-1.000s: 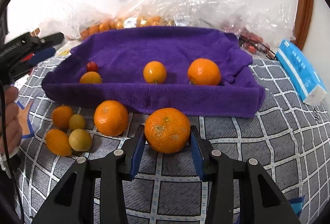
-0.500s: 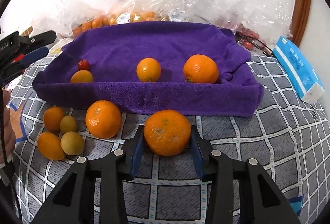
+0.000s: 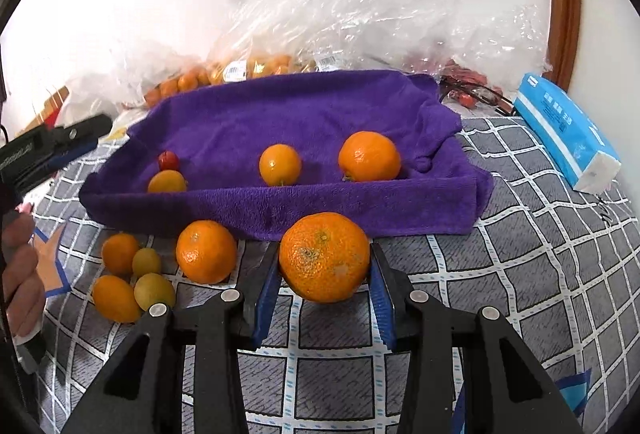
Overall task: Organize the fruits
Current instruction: 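Grasp a large orange with the right gripper while the left grasps another orange, then lift both held oranges off the bed with both grippers, then carry both oranges over the purple towel and lower them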
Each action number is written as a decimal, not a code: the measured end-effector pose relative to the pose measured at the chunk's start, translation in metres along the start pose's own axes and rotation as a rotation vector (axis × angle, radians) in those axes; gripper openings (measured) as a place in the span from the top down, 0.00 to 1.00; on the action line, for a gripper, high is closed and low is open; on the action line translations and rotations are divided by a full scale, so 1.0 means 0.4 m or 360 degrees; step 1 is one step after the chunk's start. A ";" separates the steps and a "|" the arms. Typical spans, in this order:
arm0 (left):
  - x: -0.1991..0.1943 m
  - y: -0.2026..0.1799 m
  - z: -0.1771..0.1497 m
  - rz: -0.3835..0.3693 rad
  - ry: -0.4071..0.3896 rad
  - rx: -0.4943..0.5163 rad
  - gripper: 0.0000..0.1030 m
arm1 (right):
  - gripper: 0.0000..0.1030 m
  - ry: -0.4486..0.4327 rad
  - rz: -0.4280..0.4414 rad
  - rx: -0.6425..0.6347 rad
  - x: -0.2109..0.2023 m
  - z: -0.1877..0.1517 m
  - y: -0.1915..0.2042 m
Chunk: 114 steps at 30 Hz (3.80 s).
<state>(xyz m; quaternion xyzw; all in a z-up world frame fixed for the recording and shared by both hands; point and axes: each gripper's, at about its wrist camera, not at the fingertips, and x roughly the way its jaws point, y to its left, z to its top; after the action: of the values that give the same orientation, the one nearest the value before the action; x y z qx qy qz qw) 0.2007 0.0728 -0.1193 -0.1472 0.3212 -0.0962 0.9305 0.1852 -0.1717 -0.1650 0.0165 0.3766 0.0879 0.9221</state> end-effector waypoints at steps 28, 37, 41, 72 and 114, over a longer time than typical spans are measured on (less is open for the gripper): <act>-0.042 0.028 -0.132 0.0130 0.0303 -0.0072 0.71 | 0.60 -0.0048 -0.0005 0.0073 -0.024 -0.005 -0.029; -0.038 0.093 -0.170 0.0105 0.0338 -0.0124 0.66 | 0.60 -0.0055 0.0011 0.0030 -0.026 -0.006 -0.016; -0.028 0.066 -0.172 0.0177 0.0298 -0.0019 0.67 | 0.60 -0.0054 0.0010 0.0039 -0.026 -0.006 -0.018; -0.045 0.083 -0.189 0.0117 0.0279 -0.0095 0.69 | 0.59 -0.0018 0.0003 0.0052 -0.016 -0.006 -0.024; -0.112 -0.003 0.034 -0.0021 -0.0058 -0.0055 0.70 | 0.60 -0.0218 0.0039 -0.0009 -0.125 0.140 0.009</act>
<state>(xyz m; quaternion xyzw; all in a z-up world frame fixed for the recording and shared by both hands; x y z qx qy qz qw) 0.1743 0.0869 -0.0832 -0.1671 0.3048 -0.0940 0.9329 0.1887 -0.1747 -0.0899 0.0243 0.3122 0.0989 0.9446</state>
